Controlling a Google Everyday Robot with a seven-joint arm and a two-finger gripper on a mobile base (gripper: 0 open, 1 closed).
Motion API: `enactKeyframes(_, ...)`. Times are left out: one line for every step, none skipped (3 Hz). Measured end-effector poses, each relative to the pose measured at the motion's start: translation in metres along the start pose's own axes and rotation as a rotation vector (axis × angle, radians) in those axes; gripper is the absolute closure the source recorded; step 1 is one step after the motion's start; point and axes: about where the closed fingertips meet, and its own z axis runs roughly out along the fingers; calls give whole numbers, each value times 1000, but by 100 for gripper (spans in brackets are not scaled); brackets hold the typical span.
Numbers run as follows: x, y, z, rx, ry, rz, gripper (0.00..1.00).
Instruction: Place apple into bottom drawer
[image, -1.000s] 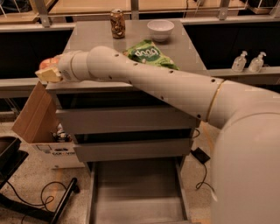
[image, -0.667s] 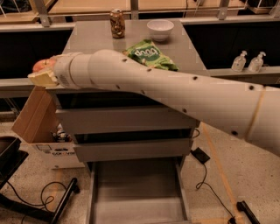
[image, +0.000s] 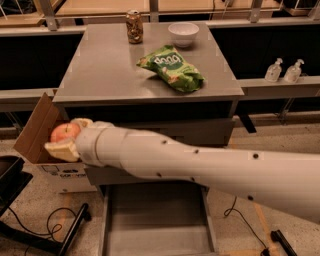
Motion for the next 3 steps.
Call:
enactKeyframes(97,-4,-30,32,53,96,100)
enactKeyframes(179,-10,-58,69,111,174,100)
enactKeyframes(179,-10,-58,69,111,174,100)
